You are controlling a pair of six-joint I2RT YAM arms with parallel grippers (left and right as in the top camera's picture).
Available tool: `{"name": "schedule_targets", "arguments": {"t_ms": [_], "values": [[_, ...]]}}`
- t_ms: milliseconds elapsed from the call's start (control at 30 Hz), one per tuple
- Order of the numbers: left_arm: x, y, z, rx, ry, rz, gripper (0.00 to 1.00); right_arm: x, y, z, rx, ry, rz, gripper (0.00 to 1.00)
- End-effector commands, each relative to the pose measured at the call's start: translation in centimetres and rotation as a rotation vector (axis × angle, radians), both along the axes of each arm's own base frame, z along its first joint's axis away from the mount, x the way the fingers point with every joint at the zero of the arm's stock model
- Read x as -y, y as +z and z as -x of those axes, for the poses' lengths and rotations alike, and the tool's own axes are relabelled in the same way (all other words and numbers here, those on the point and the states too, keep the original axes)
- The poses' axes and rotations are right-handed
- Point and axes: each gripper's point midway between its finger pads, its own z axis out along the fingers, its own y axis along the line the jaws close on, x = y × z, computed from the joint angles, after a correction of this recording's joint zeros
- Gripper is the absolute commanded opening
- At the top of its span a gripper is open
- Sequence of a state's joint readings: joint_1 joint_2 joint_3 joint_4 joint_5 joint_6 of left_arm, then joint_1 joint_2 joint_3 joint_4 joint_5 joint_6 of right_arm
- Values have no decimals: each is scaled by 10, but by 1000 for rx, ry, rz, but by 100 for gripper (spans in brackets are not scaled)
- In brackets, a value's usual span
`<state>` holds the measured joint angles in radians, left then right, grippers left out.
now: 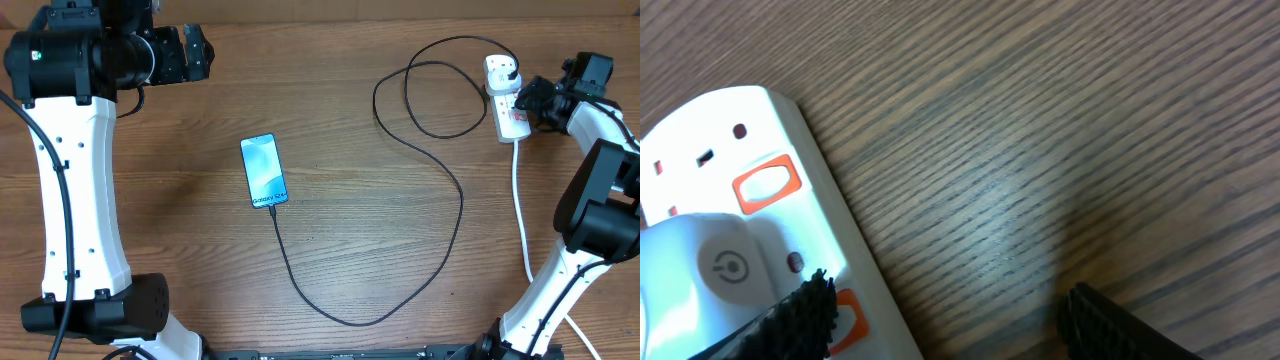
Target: Plug charger to phone and switch on socket
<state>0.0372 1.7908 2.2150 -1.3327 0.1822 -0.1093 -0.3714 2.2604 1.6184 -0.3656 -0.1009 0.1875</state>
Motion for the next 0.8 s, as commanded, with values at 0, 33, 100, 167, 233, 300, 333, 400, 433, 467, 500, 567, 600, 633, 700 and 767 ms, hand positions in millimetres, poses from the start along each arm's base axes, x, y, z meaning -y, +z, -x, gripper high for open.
{"name": "schedule_targets", "arguments": {"t_ms": [0, 33, 100, 167, 233, 300, 333, 400, 433, 467, 500, 567, 600, 633, 700, 767], "values": [[1, 1, -2, 2, 4, -1, 100, -9, -10, -4, -6, 22, -38, 71], [1, 1, -2, 2, 4, -1, 100, -9, -10, -4, -7, 22, -38, 71], [1, 1, -2, 1, 4, -1, 100, -9, -10, -3, -11, 22, -40, 72], [1, 1, -2, 2, 4, -1, 100, -10, -11, -2, -15, 22, -41, 72], [1, 1, -2, 1, 4, -1, 100, -10, -12, -1, -21, 22, -44, 71], [0, 1, -2, 2, 3, -6, 100, -11, -13, 1, -31, 22, -47, 72], [1, 1, -2, 2, 3, -5, 100, -11, -14, 2, -34, 22, -49, 71], [1, 1, -2, 2, 3, -5, 100, -12, -15, 3, -40, 23, -51, 71], [0, 1, -2, 1, 4, -5, 100, -12, -15, 3, -42, 23, -52, 71], [0, 1, -2, 1, 4, -5, 100, -12, -16, 3, -42, 23, -52, 71], [1, 1, -2, 2, 3, -5, 100, -13, -17, 3, -44, 24, -53, 71], [1, 1, -2, 2, 3, -5, 100, -15, -18, 3, -45, 30, -61, 71], [1, 1, -2, 2, 3, -5, 100, -17, -20, 3, -45, 36, -67, 71], [0, 1, -2, 1, 4, -5, 100, -19, -20, 2, -44, 40, -72, 71], [1, 1, -2, 2, 3, -5, 100, -21, -21, 2, -47, 44, -73, 71], [1, 1, -2, 2, 3, -5, 100, -24, -21, 1, -47, 50, -72, 71]]}}
